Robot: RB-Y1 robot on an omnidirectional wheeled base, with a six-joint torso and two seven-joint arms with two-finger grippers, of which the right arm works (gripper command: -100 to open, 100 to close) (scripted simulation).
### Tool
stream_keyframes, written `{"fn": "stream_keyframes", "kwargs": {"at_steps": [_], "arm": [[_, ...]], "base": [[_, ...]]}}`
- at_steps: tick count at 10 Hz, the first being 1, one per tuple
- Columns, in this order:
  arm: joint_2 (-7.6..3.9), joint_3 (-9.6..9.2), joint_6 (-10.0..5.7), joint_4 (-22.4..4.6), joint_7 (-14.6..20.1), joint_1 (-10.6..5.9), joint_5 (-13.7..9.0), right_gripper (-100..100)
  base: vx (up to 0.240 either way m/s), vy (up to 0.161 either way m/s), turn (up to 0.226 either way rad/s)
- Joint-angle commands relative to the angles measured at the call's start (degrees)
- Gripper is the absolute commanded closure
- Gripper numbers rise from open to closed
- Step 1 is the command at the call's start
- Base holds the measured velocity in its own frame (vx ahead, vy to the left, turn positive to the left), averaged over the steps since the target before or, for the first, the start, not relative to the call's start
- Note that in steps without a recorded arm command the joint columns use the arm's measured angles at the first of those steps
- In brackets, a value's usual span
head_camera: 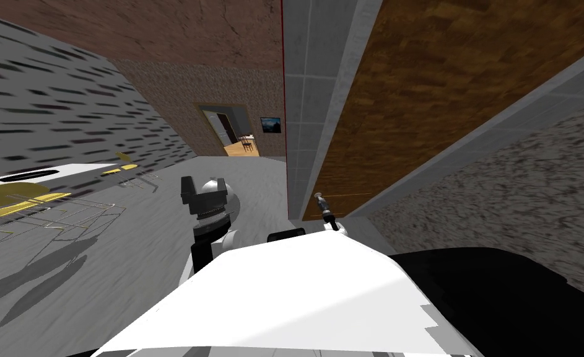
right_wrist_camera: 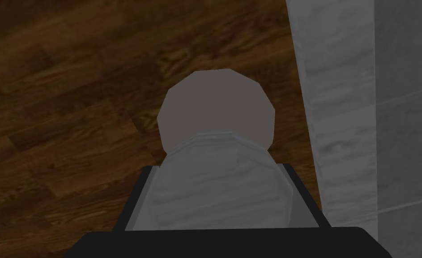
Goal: Pull the door open
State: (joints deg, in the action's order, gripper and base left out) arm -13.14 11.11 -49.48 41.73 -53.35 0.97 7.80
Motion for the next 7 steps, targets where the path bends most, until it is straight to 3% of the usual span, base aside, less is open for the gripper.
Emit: {"fn": "stream_keyframes", "kwargs": {"at_steps": [1,7], "arm": [[0.27,-0.43,-0.35,-0.83,2.86,-0.30,-0.74,100],[0.05,-0.88,-0.29,-1.01,11.22,-0.40,-3.37,100]], "base": [[-0.034,-0.014,0.071],[-0.039,-0.018,0.067]]}}
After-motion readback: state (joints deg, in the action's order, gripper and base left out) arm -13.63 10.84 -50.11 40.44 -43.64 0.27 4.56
